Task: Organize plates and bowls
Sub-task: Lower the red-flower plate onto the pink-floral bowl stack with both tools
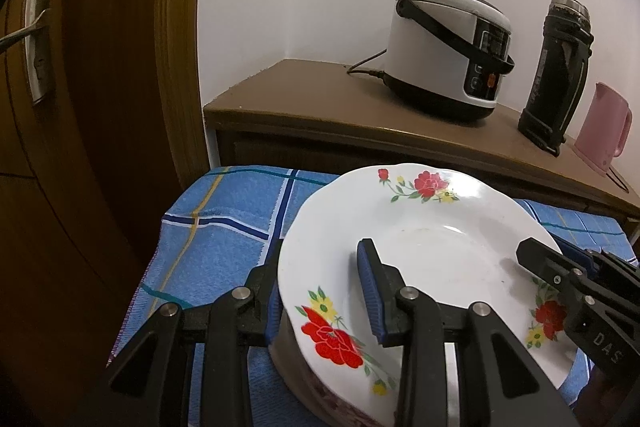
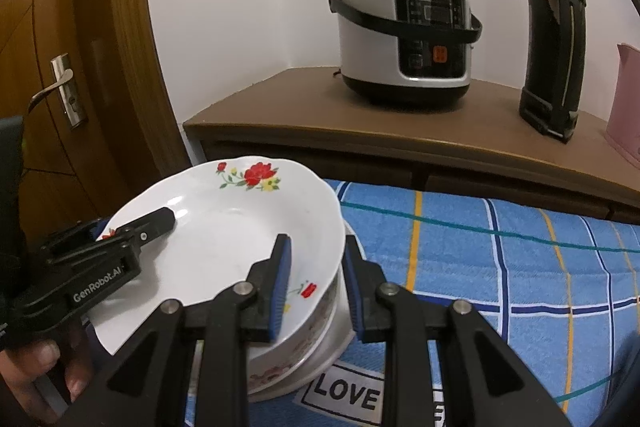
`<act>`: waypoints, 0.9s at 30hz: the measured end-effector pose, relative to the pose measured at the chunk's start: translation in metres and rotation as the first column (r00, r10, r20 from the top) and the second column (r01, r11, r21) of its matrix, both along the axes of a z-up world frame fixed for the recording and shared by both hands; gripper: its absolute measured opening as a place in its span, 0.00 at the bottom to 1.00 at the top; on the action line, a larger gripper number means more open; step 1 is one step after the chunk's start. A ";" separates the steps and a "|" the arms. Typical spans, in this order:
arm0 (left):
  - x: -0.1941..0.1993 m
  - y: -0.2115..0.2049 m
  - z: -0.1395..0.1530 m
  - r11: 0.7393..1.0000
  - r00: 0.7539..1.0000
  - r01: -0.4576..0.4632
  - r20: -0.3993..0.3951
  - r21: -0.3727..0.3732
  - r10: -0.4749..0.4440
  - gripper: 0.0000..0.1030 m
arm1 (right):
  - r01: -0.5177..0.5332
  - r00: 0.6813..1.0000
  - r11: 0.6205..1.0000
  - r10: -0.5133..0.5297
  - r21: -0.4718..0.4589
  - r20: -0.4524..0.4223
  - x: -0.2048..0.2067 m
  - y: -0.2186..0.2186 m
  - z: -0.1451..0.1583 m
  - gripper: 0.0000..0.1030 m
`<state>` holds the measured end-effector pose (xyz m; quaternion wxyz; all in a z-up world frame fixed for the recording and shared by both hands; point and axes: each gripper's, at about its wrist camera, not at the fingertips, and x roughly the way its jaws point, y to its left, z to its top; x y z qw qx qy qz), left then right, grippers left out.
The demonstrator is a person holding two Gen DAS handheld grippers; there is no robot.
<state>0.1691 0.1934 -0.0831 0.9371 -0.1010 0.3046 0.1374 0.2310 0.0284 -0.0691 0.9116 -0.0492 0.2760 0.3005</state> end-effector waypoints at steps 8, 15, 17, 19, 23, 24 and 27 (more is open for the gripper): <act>0.003 0.001 -0.002 1.000 1.000 0.010 -0.020 -0.015 -0.010 0.36 | -0.002 1.000 1.000 0.002 -0.031 -0.001 0.002 0.003 -0.003 0.26; 0.002 0.002 -0.003 1.000 1.000 0.014 -0.025 -0.018 -0.014 0.36 | -0.003 1.000 0.999 0.003 -0.037 0.004 0.002 0.004 -0.004 0.26; 0.001 0.001 -0.003 1.000 1.000 0.017 -0.026 -0.017 -0.017 0.36 | -0.008 1.000 0.999 0.008 -0.034 -0.001 0.003 0.004 -0.004 0.26; 0.001 0.001 -0.003 1.000 0.999 0.018 -0.027 -0.016 -0.019 0.36 | -0.016 1.000 0.999 0.016 -0.035 -0.005 0.004 0.003 -0.004 0.26; 0.000 0.001 -0.002 1.000 0.999 0.024 -0.028 -0.017 -0.024 0.36 | -0.022 1.000 0.999 0.022 -0.041 -0.004 0.004 0.003 -0.005 0.26; 0.000 0.001 -0.002 1.000 0.999 0.024 -0.028 -0.016 -0.025 0.36 | -0.023 1.000 0.999 0.023 -0.042 -0.005 0.005 0.003 -0.005 0.26; 0.000 0.001 -0.002 1.000 0.999 0.027 -0.030 -0.013 -0.027 0.36 | -0.025 1.000 0.999 0.025 -0.047 0.000 0.004 0.003 -0.005 0.26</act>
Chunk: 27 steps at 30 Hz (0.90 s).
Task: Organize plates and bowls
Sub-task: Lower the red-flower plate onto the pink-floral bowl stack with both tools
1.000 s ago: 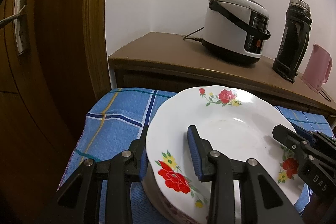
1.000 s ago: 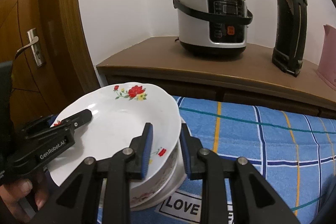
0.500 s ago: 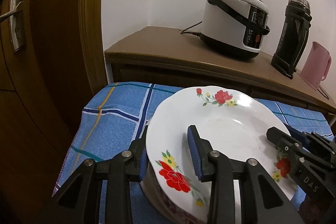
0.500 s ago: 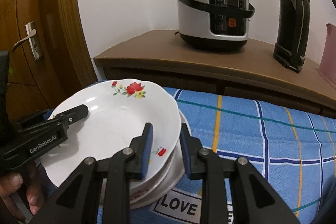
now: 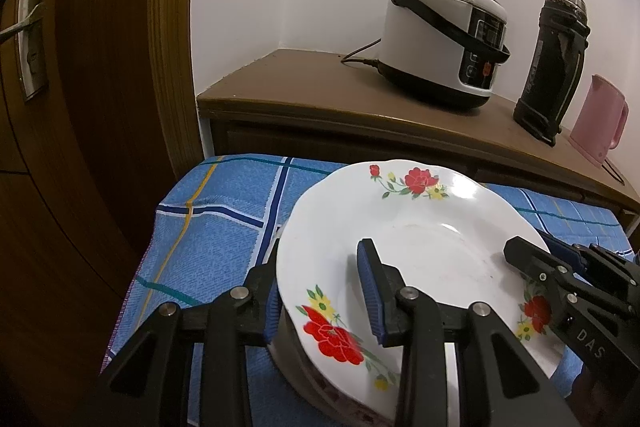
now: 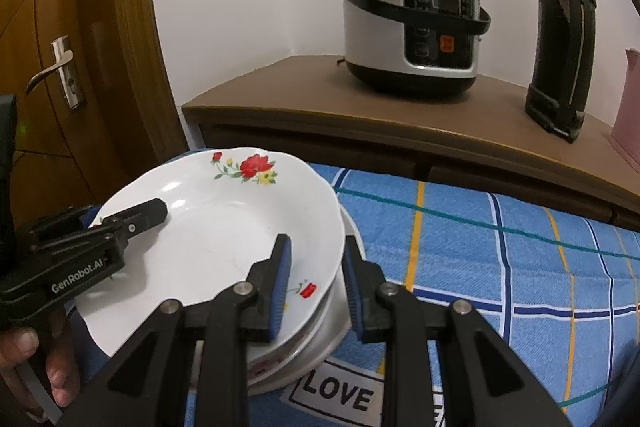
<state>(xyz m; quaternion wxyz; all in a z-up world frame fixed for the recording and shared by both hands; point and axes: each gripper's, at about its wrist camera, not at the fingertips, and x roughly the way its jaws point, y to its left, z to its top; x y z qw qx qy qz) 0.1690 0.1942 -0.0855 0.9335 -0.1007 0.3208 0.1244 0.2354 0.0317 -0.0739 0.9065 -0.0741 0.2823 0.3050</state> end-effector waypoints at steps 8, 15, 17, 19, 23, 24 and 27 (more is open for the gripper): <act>-0.001 -0.002 0.000 1.000 1.000 0.005 -0.002 0.009 -0.005 0.36 | -0.007 1.000 1.000 0.008 -0.017 0.021 -0.005 0.000 0.001 0.26; -0.001 -0.003 0.000 1.000 1.000 0.009 -0.008 0.019 -0.009 0.36 | -0.016 1.000 1.000 0.016 -0.026 0.012 -0.003 0.001 0.002 0.26; -0.001 -0.004 0.000 1.000 1.000 0.010 -0.011 0.024 -0.009 0.36 | -0.019 1.000 0.999 0.019 -0.027 0.004 -0.002 0.000 0.001 0.26; 0.000 -0.005 0.000 0.999 1.000 0.012 -0.015 0.032 -0.011 0.36 | -0.022 1.000 0.999 0.022 -0.029 -0.004 -0.001 0.001 0.001 0.26; 0.000 -0.004 -0.001 0.999 1.000 0.014 -0.018 0.031 -0.014 0.37 | -0.028 0.999 0.999 0.028 -0.032 -0.022 0.002 0.002 -0.001 0.26; 0.000 -0.004 -0.001 0.999 1.000 0.014 -0.018 0.031 -0.013 0.37 | -0.030 0.999 0.999 0.029 -0.035 -0.027 0.003 0.002 -0.001 0.26; 0.000 -0.004 -0.001 0.999 1.000 0.014 -0.019 0.033 -0.014 0.38 | -0.040 0.998 0.998 0.038 -0.046 -0.046 0.005 0.003 -0.004 0.26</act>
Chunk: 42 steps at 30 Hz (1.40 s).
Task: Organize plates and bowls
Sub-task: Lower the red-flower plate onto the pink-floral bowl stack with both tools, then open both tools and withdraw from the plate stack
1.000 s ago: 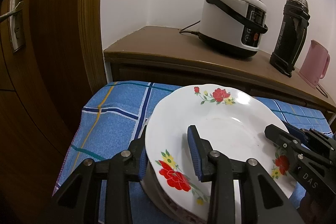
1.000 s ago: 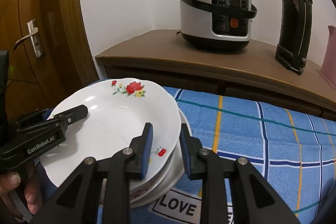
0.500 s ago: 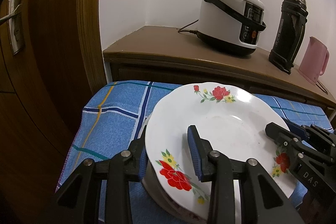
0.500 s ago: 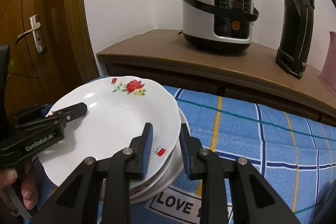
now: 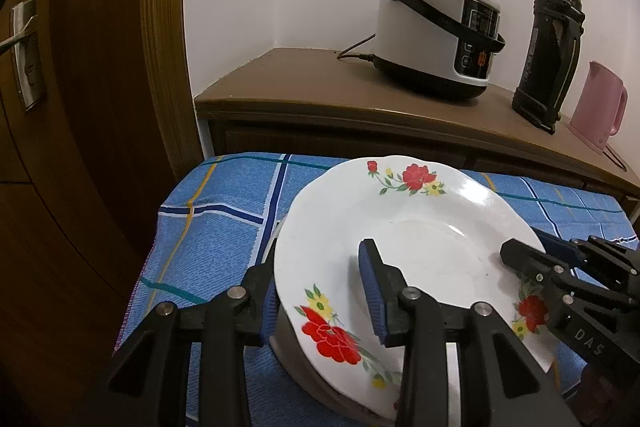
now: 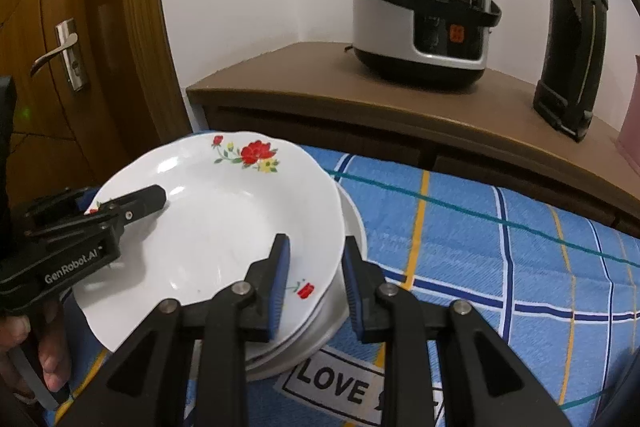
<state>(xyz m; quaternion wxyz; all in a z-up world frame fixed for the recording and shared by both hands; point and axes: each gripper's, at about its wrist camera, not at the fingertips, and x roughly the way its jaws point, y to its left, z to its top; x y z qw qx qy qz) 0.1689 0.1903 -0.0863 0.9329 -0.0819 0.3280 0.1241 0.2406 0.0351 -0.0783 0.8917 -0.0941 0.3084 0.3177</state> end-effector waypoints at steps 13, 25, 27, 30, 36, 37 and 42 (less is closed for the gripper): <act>0.009 0.009 -0.013 0.997 0.997 0.009 -0.081 -0.080 -0.015 0.43 | -0.009 1.000 1.000 0.009 -0.007 -0.027 0.003 0.001 -0.005 0.26; 0.011 0.009 -0.013 0.997 0.996 0.003 -0.086 -0.078 -0.010 0.43 | -0.008 1.000 1.000 0.008 -0.007 -0.020 0.002 0.001 -0.004 0.27; 0.011 0.009 -0.013 0.997 0.997 -0.001 -0.083 -0.082 -0.006 0.43 | -0.007 1.000 1.000 0.007 -0.006 -0.016 0.002 0.001 -0.004 0.27; 0.010 0.009 -0.012 0.996 0.997 -0.003 -0.079 -0.084 -0.004 0.46 | -0.006 1.000 1.000 0.006 -0.002 -0.005 -0.001 -0.001 -0.004 0.27; 0.005 0.007 -0.008 0.997 0.999 0.008 -0.047 -0.072 -0.011 0.62 | -0.002 0.999 1.000 0.002 0.010 0.033 -0.008 -0.003 0.000 0.33; 0.003 0.006 -0.006 0.998 0.999 0.007 -0.035 -0.069 -0.009 0.64 | -0.002 0.999 1.000 0.002 0.007 0.041 -0.010 -0.002 0.001 0.39; -0.002 0.006 0.000 0.998 1.000 0.012 0.012 -0.064 -0.011 0.65 | 0.034 0.996 0.999 -0.034 0.009 0.086 -0.015 -0.005 0.004 0.50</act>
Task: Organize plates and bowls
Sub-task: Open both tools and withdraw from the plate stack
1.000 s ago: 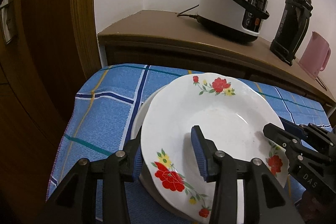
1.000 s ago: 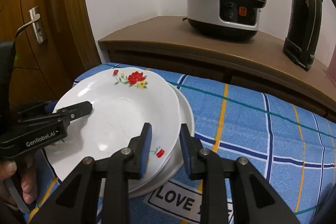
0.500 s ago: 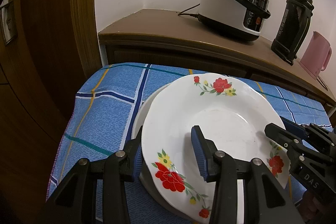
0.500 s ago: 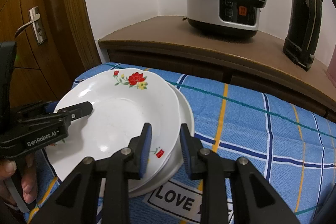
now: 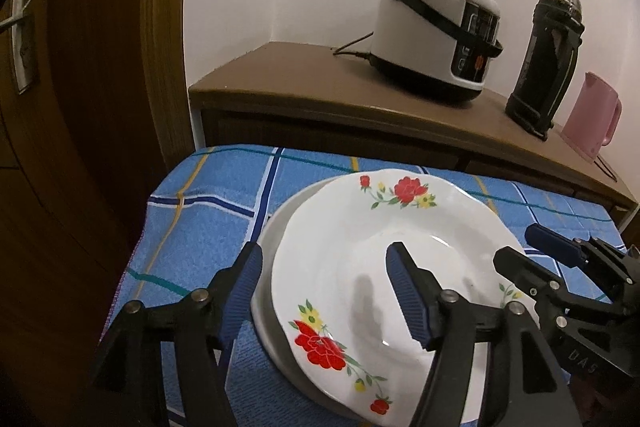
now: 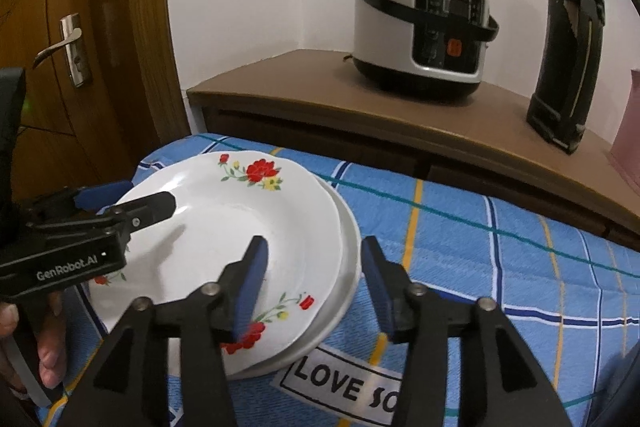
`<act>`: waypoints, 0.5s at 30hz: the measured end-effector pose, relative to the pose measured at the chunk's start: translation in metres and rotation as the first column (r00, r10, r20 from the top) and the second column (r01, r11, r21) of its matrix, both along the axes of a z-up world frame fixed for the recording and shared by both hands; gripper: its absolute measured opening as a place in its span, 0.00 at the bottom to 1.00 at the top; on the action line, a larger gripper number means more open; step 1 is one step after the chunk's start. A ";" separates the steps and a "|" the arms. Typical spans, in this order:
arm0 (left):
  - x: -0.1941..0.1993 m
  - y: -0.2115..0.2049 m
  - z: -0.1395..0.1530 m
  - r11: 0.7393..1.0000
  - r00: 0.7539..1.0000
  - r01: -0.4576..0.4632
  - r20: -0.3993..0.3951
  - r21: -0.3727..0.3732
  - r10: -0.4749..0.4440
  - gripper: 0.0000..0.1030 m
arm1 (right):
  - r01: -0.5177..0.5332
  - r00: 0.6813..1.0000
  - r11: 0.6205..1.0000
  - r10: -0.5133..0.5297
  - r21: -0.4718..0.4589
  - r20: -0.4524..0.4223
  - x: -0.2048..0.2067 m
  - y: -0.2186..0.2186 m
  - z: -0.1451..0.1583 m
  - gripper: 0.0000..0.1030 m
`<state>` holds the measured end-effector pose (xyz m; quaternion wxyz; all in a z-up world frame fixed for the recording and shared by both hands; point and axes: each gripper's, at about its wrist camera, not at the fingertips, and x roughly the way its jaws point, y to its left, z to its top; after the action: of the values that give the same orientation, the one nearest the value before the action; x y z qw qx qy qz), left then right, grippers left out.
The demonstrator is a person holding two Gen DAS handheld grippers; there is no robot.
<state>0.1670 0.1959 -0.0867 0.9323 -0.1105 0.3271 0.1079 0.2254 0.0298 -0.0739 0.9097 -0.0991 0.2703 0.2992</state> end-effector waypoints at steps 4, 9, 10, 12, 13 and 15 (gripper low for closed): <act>-0.004 0.003 0.004 1.000 0.999 -0.013 0.034 -0.011 0.013 0.65 | 0.059 0.996 0.998 -0.061 0.027 0.058 -0.011 -0.013 0.007 0.53; -0.008 0.006 0.010 0.999 0.997 -0.035 0.075 -0.017 0.036 0.65 | 0.052 0.997 0.998 -0.055 0.046 0.057 -0.040 -0.030 0.022 0.53; -0.009 0.005 0.010 0.999 0.996 -0.041 0.080 -0.010 0.042 0.65 | 0.042 0.997 0.998 -0.045 0.056 0.056 -0.048 -0.036 0.027 0.54; -0.010 0.004 0.010 0.999 0.995 -0.050 0.084 0.002 0.050 0.65 | 0.017 0.998 0.996 -0.023 0.085 0.066 -0.070 -0.052 0.039 0.56; -0.009 0.003 0.010 0.999 0.995 -0.052 0.082 0.007 0.052 0.65 | 0.008 0.997 0.996 -0.015 0.091 0.073 -0.079 -0.059 0.043 0.58; -0.010 0.001 0.011 0.998 0.995 -0.061 0.086 0.020 0.059 0.65 | -0.006 0.996 0.995 -0.003 0.101 0.084 -0.102 -0.076 0.052 0.59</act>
<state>0.1571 0.1970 -0.0758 0.9429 -0.1144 0.2824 0.1347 0.1237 -0.0466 -0.0223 0.9238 -0.0657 0.2164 0.3089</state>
